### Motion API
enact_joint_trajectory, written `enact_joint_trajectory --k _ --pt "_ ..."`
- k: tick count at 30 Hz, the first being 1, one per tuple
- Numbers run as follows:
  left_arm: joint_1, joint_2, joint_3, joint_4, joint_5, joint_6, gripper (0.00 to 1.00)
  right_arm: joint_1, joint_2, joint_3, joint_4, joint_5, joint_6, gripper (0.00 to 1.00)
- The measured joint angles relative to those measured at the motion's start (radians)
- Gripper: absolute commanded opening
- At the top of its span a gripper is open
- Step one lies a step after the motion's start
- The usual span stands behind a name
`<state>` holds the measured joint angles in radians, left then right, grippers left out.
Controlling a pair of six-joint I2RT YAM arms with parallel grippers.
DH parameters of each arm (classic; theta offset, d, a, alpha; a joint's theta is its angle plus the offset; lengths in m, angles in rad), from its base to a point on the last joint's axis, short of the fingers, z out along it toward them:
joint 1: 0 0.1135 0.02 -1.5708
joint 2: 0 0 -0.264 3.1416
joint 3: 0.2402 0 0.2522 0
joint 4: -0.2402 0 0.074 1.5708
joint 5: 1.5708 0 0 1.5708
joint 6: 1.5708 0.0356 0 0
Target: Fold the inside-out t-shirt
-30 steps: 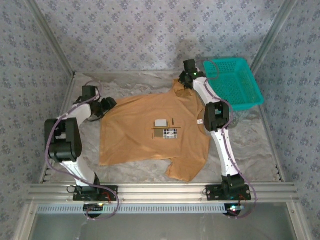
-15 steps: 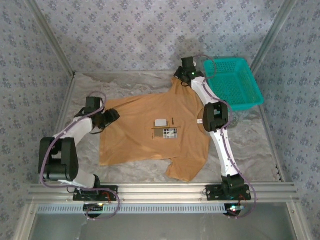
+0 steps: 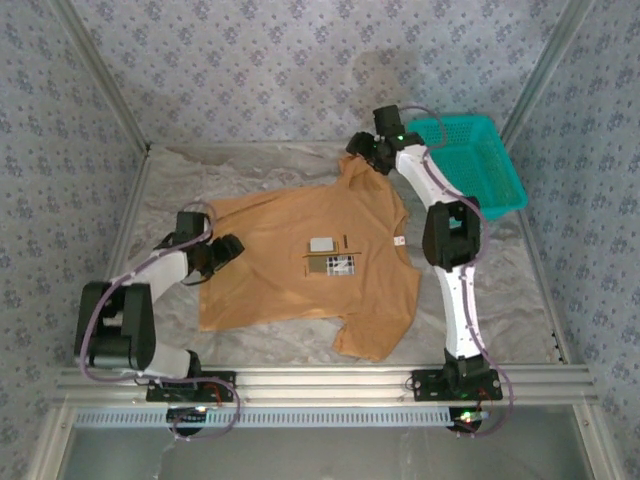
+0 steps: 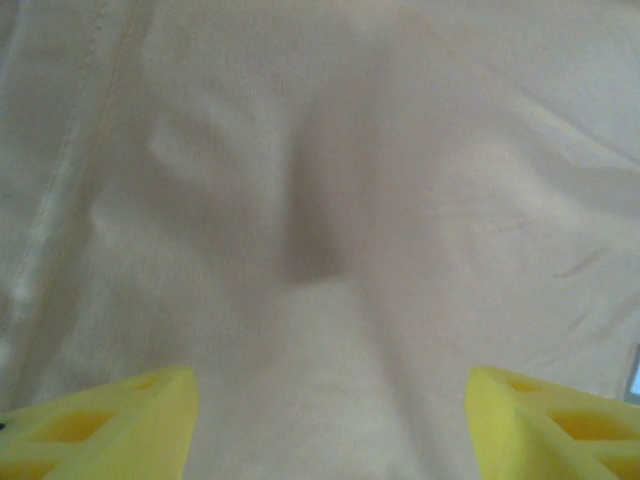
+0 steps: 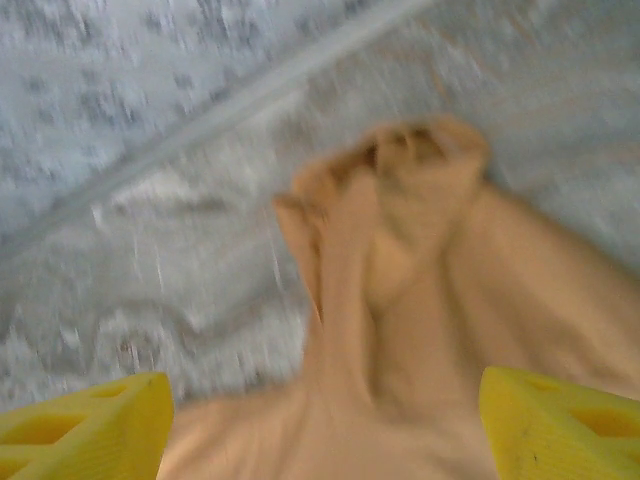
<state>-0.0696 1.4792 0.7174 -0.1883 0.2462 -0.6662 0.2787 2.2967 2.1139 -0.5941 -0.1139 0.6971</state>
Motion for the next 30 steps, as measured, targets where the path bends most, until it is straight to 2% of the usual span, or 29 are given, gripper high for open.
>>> enact_joint_trajectory --k 4,7,10,17,24,28,30 --pt "0.042 0.198 0.156 0.038 0.024 -0.001 0.7 0.017 -0.151 -0.243 -0.008 -0.005 -0.026 0.82" --pt "0.069 0.324 0.293 0.074 0.04 0.0 0.7 0.021 -0.138 -0.3 -0.008 -0.007 -0.056 0.82" --pt "0.084 0.412 0.404 0.08 0.052 0.003 0.71 0.007 -0.06 -0.28 -0.004 -0.008 -0.075 0.81" --pt "0.087 0.531 0.56 0.077 0.061 0.008 0.72 -0.024 0.187 0.064 -0.03 -0.014 -0.085 0.81" --pt "0.095 0.562 0.615 0.053 0.06 0.023 0.72 -0.055 0.438 0.46 -0.057 -0.052 -0.05 0.77" --pt "0.103 0.539 0.605 0.024 0.047 0.04 0.73 -0.091 0.474 0.536 -0.062 -0.087 -0.028 0.79" --pt "0.109 0.474 0.555 -0.01 0.021 0.048 0.73 -0.104 0.467 0.532 -0.071 -0.098 -0.03 0.82"
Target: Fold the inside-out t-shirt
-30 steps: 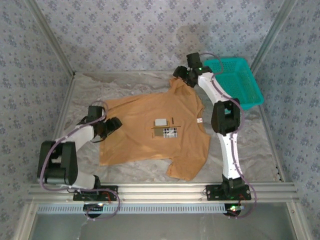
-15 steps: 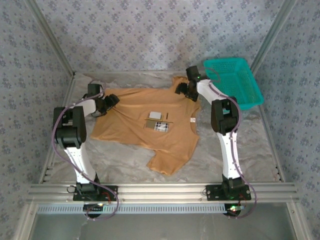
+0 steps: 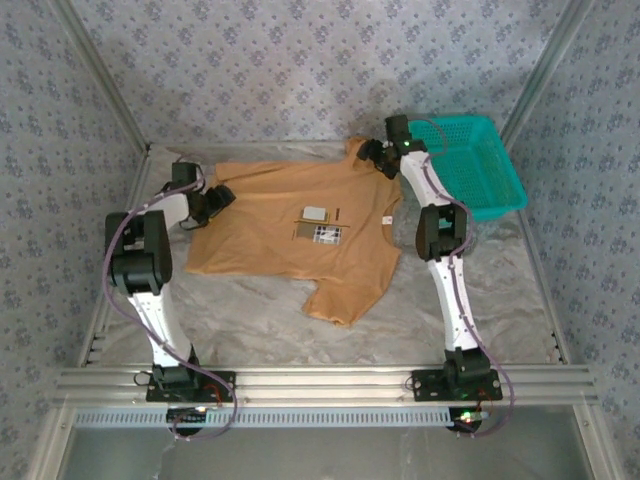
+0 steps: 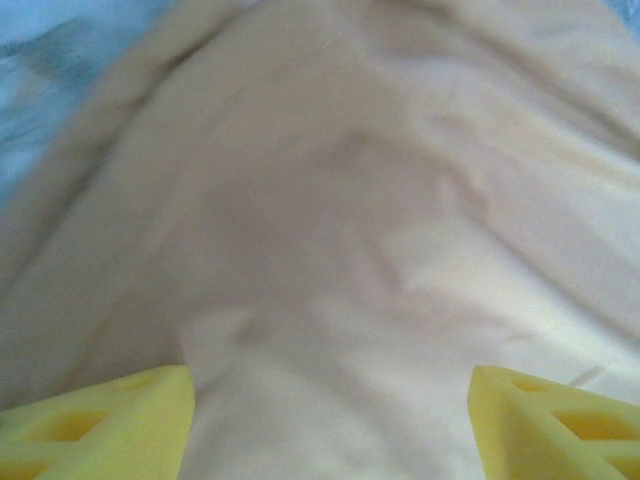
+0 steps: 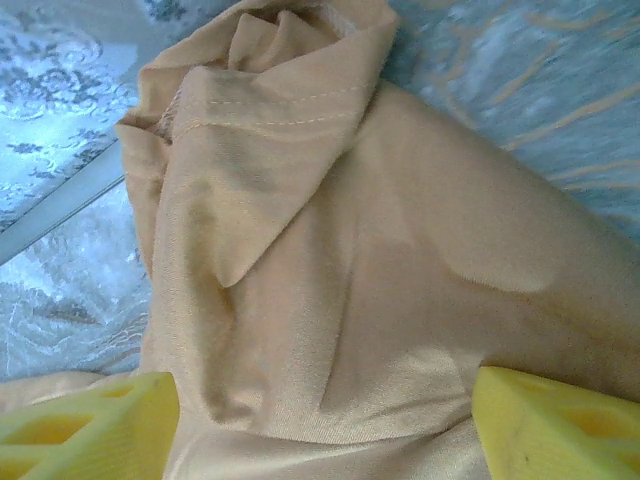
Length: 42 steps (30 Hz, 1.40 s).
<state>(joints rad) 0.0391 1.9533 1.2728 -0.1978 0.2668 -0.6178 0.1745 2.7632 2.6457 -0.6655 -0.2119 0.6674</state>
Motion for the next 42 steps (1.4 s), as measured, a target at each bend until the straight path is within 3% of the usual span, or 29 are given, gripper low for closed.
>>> enact_joint_trajectory --k 4,7,9,12,15,18,24,27,29,38,42 --pt "0.006 -0.231 -0.15 -0.051 -0.064 -0.001 0.72 0.005 -0.1 -0.126 -0.025 -0.006 -0.026 0.82" --pt "0.007 -0.425 -0.258 -0.076 -0.103 -0.005 0.66 0.049 -0.277 -0.32 -0.062 0.019 -0.049 0.78" --pt "0.014 -0.531 -0.333 -0.081 -0.114 -0.007 0.62 0.097 -0.447 -0.502 -0.075 0.045 -0.063 0.7" --pt "0.065 -0.608 -0.443 -0.089 -0.099 -0.017 0.6 0.196 -0.743 -0.827 -0.056 0.09 -0.085 0.42" --pt "0.142 -0.61 -0.521 -0.093 -0.064 -0.029 0.57 0.328 -0.991 -1.11 -0.033 0.125 -0.085 0.22" --pt "0.189 -0.602 -0.554 -0.094 -0.033 -0.04 0.56 0.486 -1.148 -1.345 -0.021 0.169 -0.054 0.15" --pt "0.196 -0.544 -0.562 -0.032 0.016 -0.06 0.57 0.757 -1.199 -1.621 -0.016 0.257 0.039 0.32" --pt "0.196 -0.517 -0.582 0.0 0.033 -0.071 0.59 0.846 -1.213 -1.682 -0.014 0.284 0.089 0.46" --pt "0.196 -0.505 -0.595 0.016 0.038 -0.076 0.59 0.882 -1.228 -1.704 -0.012 0.294 0.111 0.47" --pt "0.197 -0.449 -0.602 0.089 0.063 -0.084 0.59 0.902 -1.239 -1.767 0.04 0.294 0.153 0.51" --pt "0.196 -0.433 -0.598 0.113 0.063 -0.084 0.61 0.884 -1.183 -1.767 0.1 0.274 0.149 0.46"
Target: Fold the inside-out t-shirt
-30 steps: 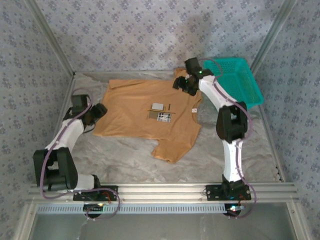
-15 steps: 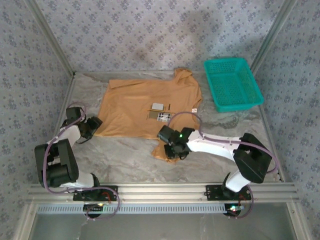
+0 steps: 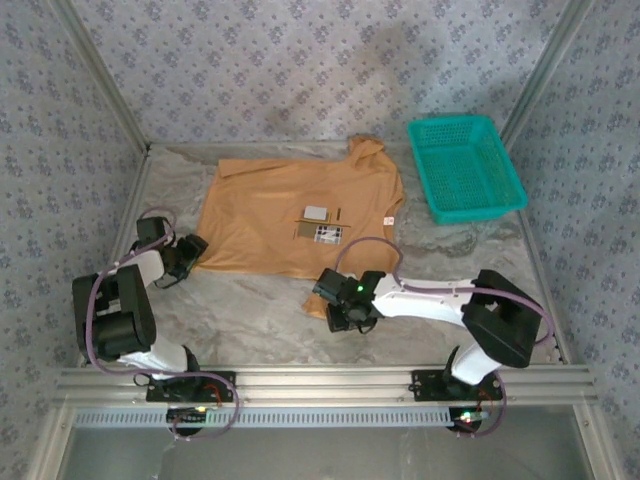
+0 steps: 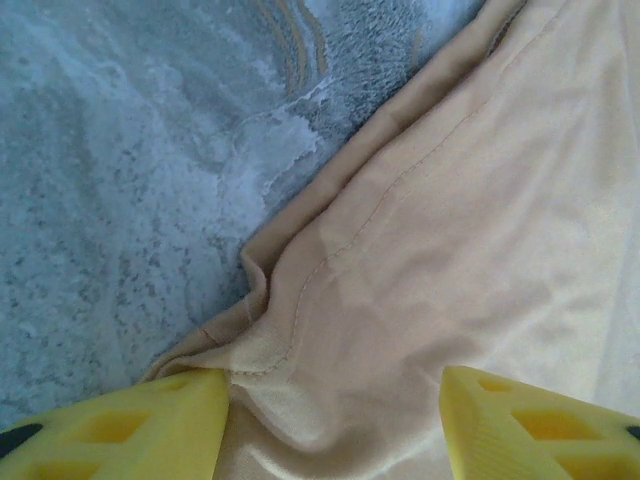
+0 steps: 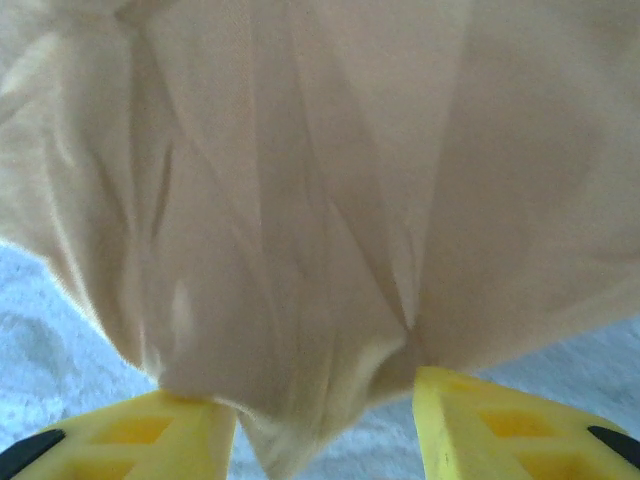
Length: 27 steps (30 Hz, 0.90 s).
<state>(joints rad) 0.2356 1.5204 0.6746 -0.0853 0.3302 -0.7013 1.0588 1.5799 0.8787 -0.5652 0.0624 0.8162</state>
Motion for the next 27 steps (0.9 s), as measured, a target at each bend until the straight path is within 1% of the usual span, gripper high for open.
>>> enact_joint_trajectory --k 1,3,5,6,10,14,17,21,27 --pt "0.0 0.0 0.003 0.0 0.0 0.0 0.63 -0.005 0.015 0.0 0.008 -0.003 -0.001 0.41" --pt "0.0 -0.004 0.005 -0.008 -0.001 0.002 0.69 -0.017 0.034 0.001 0.013 -0.002 -0.005 0.24" --pt "0.0 -0.031 0.007 -0.043 -0.019 0.011 0.72 -0.027 0.034 0.004 0.017 -0.002 -0.008 0.12" --pt "0.0 -0.054 0.007 -0.074 -0.037 0.016 0.72 -0.033 0.036 0.004 0.016 0.0 -0.01 0.08" --pt "0.0 -0.196 0.007 -0.178 -0.1 0.034 0.68 -0.045 0.031 0.009 -0.008 0.014 -0.011 0.0" --pt "0.0 -0.322 -0.004 -0.238 -0.145 0.055 0.64 -0.053 -0.001 0.009 -0.06 0.066 -0.012 0.0" --pt "0.0 -0.349 -0.041 -0.257 -0.175 0.065 0.63 -0.056 -0.053 0.009 -0.066 0.099 -0.025 0.0" --pt "0.0 -0.296 -0.063 -0.275 -0.186 0.066 0.59 -0.06 -0.104 0.01 -0.067 0.115 -0.055 0.0" --pt "0.0 -0.199 -0.061 -0.253 -0.19 0.066 0.54 -0.09 -0.108 0.01 -0.068 0.117 -0.077 0.0"
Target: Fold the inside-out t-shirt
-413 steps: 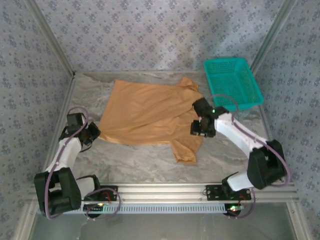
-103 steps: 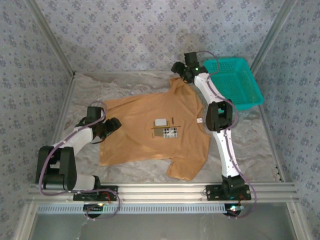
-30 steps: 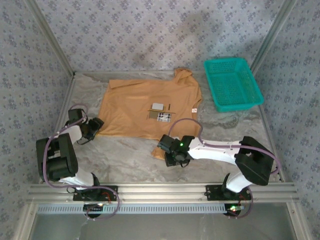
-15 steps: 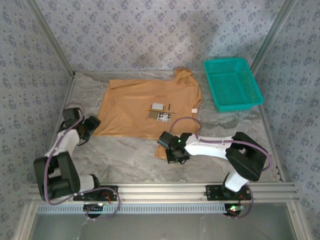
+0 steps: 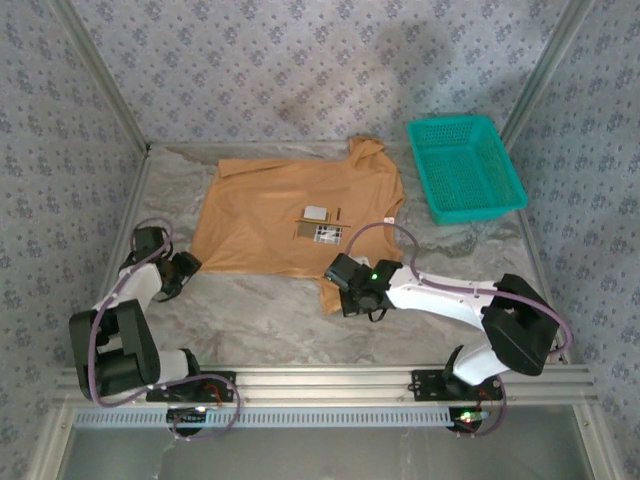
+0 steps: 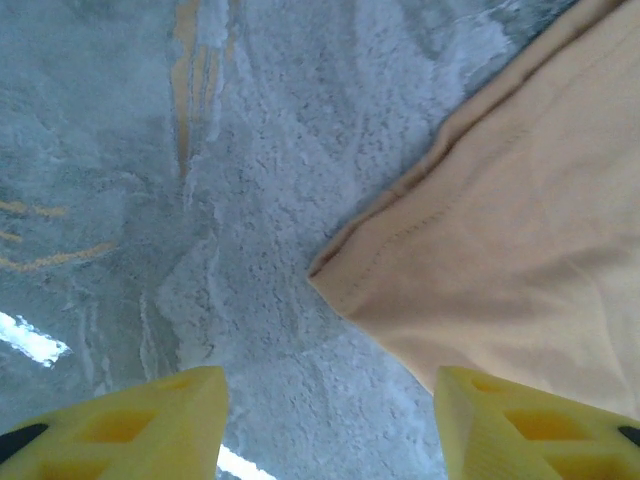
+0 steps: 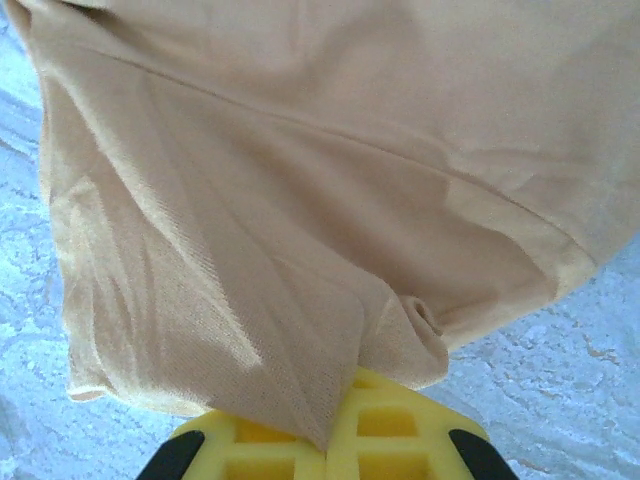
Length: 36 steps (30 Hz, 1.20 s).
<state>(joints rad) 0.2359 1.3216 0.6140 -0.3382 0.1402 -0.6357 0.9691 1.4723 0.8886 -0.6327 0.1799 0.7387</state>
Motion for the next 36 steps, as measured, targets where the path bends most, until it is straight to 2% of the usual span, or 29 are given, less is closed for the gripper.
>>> enact_joint_trajectory --k 6,11,15,21,26,27,30,36 --pt "-0.006 0.101 0.056 -0.013 -0.01 -0.001 0.53 -0.014 -0.001 0.0 0.003 -0.009 0.001 0.0" --pt "-0.05 0.15 0.106 -0.065 -0.081 0.0 0.52 -0.034 -0.002 0.0 0.004 -0.034 -0.006 0.0" --pt "-0.078 0.196 0.145 -0.107 -0.138 0.004 0.48 -0.054 -0.009 0.0 0.003 -0.046 -0.022 0.0" --pt "-0.092 0.276 0.223 -0.202 -0.189 0.011 0.22 -0.069 -0.042 0.0 0.003 -0.064 -0.029 0.0" --pt "-0.094 0.275 0.243 -0.235 -0.209 0.018 0.17 -0.086 -0.078 -0.003 0.009 -0.077 -0.037 0.0" --pt "-0.094 0.272 0.243 -0.235 -0.209 0.019 0.1 -0.091 -0.08 -0.004 0.01 -0.082 -0.041 0.0" --pt "-0.096 0.269 0.243 -0.204 -0.205 0.023 0.0 -0.103 -0.081 -0.006 0.012 -0.092 -0.051 0.0" --pt "-0.127 0.25 0.242 -0.106 -0.159 0.022 0.0 -0.114 -0.097 -0.007 0.011 -0.098 -0.063 0.0"
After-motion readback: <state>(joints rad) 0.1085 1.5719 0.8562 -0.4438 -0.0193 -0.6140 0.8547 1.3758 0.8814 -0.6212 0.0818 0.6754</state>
